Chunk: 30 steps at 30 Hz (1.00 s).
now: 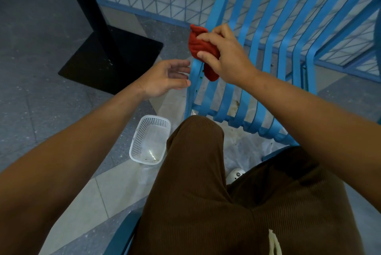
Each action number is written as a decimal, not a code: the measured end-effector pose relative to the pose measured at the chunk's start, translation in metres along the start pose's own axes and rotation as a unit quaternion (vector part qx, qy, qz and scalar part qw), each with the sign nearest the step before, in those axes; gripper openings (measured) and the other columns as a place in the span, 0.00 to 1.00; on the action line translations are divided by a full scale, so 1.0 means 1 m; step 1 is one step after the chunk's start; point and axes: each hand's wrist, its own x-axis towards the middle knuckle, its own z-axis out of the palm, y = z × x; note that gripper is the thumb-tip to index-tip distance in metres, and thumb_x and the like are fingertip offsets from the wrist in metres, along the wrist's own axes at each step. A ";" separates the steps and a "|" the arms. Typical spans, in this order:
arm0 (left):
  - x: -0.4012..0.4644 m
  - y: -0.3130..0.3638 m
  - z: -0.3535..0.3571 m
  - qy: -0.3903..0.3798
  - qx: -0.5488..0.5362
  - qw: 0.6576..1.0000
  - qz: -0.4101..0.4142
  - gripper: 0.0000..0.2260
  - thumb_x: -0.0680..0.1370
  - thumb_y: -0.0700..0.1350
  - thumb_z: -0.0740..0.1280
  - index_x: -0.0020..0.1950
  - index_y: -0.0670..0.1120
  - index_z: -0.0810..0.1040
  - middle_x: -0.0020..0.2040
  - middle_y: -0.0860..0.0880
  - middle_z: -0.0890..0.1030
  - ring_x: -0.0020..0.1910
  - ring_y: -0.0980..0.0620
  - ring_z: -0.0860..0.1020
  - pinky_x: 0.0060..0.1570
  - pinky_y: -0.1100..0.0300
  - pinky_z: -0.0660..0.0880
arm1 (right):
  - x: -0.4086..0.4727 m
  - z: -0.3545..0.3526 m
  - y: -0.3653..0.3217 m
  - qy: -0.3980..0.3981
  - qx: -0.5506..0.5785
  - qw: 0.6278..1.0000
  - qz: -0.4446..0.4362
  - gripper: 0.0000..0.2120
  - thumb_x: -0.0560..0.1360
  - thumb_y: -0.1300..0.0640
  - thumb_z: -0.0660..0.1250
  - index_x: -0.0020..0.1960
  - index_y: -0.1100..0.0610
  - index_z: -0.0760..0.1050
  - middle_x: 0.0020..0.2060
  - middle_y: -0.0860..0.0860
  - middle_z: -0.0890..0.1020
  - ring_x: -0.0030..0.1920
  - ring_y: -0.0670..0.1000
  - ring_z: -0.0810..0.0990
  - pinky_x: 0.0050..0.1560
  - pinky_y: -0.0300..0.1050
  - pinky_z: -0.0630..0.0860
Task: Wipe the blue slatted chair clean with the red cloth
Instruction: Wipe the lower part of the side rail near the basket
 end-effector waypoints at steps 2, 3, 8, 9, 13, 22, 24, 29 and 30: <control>0.000 -0.001 0.003 -0.001 0.015 1.000 0.015 0.23 0.77 0.36 0.72 0.72 0.43 0.75 0.64 0.48 0.82 0.61 0.51 0.82 0.61 0.56 0.79 | -0.011 0.009 0.000 0.004 0.016 1.000 -0.005 0.19 0.80 0.49 0.69 0.69 0.53 0.76 0.56 0.48 0.68 0.55 0.45 0.72 0.58 0.35 0.71; 0.000 -0.001 0.004 0.001 0.016 1.000 0.018 0.21 0.78 0.36 0.72 0.70 0.43 0.76 0.62 0.48 0.82 0.61 0.51 0.82 0.59 0.58 0.79 | -0.016 0.015 0.000 0.004 0.017 1.000 -0.009 0.19 0.80 0.50 0.69 0.69 0.53 0.76 0.56 0.49 0.69 0.54 0.45 0.72 0.57 0.36 0.72; -0.002 -0.005 0.008 0.012 -0.005 1.000 0.026 0.18 0.78 0.34 0.71 0.67 0.41 0.77 0.60 0.48 0.83 0.59 0.52 0.82 0.55 0.61 0.78 | -0.037 0.031 -0.002 -0.018 -0.029 0.998 -0.045 0.18 0.79 0.50 0.70 0.67 0.53 0.78 0.56 0.56 0.73 0.52 0.48 0.72 0.51 0.42 0.75; -0.004 -0.005 0.008 0.013 -0.006 1.000 0.026 0.18 0.78 0.34 0.71 0.68 0.40 0.77 0.60 0.48 0.83 0.58 0.54 0.82 0.54 0.63 0.78 | -0.038 0.030 -0.003 -0.033 -0.037 0.997 -0.054 0.18 0.79 0.50 0.71 0.67 0.53 0.78 0.55 0.56 0.73 0.52 0.49 0.73 0.51 0.43 0.75; -0.007 -0.007 0.006 0.013 -0.024 0.999 0.033 0.20 0.78 0.35 0.71 0.70 0.40 0.75 0.62 0.48 0.82 0.60 0.51 0.82 0.54 0.59 0.80 | -0.028 0.012 -0.004 -0.072 -0.059 0.994 -0.055 0.19 0.78 0.50 0.71 0.69 0.49 0.78 0.55 0.53 0.73 0.53 0.48 0.72 0.53 0.43 0.72; -0.013 -0.012 0.014 0.067 -0.020 0.997 0.028 0.20 0.81 0.45 0.70 0.72 0.45 0.74 0.66 0.48 0.80 0.64 0.51 0.80 0.56 0.53 0.81 | -0.045 0.016 0.001 -0.008 -0.055 0.998 -0.017 0.21 0.80 0.50 0.68 0.72 0.50 0.75 0.57 0.56 0.75 0.55 0.53 0.76 0.54 0.46 0.75; -0.015 -0.013 0.020 0.083 -0.011 0.996 0.038 0.17 0.82 0.47 0.69 0.70 0.47 0.76 0.64 0.50 0.82 0.62 0.52 0.81 0.53 0.57 0.82 | -0.053 0.018 -0.001 -0.057 -0.096 0.993 -0.047 0.21 0.80 0.51 0.68 0.72 0.48 0.75 0.58 0.56 0.75 0.54 0.56 0.77 0.52 0.50 0.76; -0.021 -0.012 0.047 0.179 -0.033 0.982 0.046 0.09 0.83 0.48 0.67 0.62 0.52 0.79 0.48 0.60 0.84 0.50 0.62 0.81 0.46 0.61 0.80 | -0.062 0.019 -0.021 -0.006 0.025 0.999 0.048 0.21 0.74 0.49 0.74 0.62 0.55 0.74 0.53 0.48 0.79 0.49 0.48 0.79 0.51 0.44 0.77; -0.022 -0.010 0.051 0.203 -0.042 0.977 0.051 0.08 0.83 0.48 0.66 0.61 0.52 0.80 0.45 0.61 0.84 0.48 0.63 0.81 0.45 0.61 0.79 | -0.061 0.019 -0.025 0.016 0.057 0.996 0.073 0.20 0.73 0.49 0.75 0.59 0.57 0.73 0.50 0.46 0.78 0.44 0.44 0.77 0.46 0.37 0.74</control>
